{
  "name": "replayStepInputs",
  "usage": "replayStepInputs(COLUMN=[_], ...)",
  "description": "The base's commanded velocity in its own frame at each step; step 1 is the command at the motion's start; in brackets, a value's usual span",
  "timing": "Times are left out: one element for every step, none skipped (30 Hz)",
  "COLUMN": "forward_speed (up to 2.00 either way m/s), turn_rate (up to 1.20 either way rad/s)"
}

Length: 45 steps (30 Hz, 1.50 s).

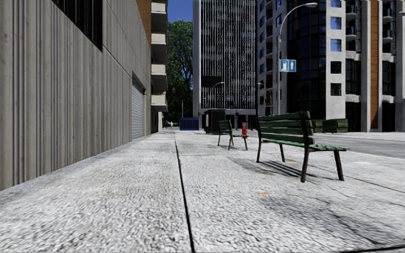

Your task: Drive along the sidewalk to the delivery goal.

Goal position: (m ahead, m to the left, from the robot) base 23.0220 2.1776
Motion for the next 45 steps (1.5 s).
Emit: replayStepInputs(forward_speed=[2.00,2.00,2.00,2.00,2.00,2.00,2.00,2.00,2.00,2.00,2.00,2.00,2.00,2.00,2.00,2.00,2.00,2.00,2.00,2.00,2.00,2.00,2.00,2.00,2.00,2.00,2.00,2.00,2.00,2.00,2.00,2.00,2.00,2.00,2.00,2.00,2.00,2.00,2.00,2.00,2.00,2.00,2.00,2.00,2.00], turn_rate=[0.00,0.00,0.00,0.00,0.00,0.00,0.00,0.00,0.00,0.00,0.00,0.00,0.00,0.00,0.00,0.00,0.00,0.00,0.00,0.00,0.00,0.00,0.00,0.00,0.00,0.00,0.00,0.00,0.00,0.00,0.00,0.00,0.04,0.04,0.24,0.37,0.41,0.41,0.42,0.41,0.00,0.00,0.00,0.00,0.00])
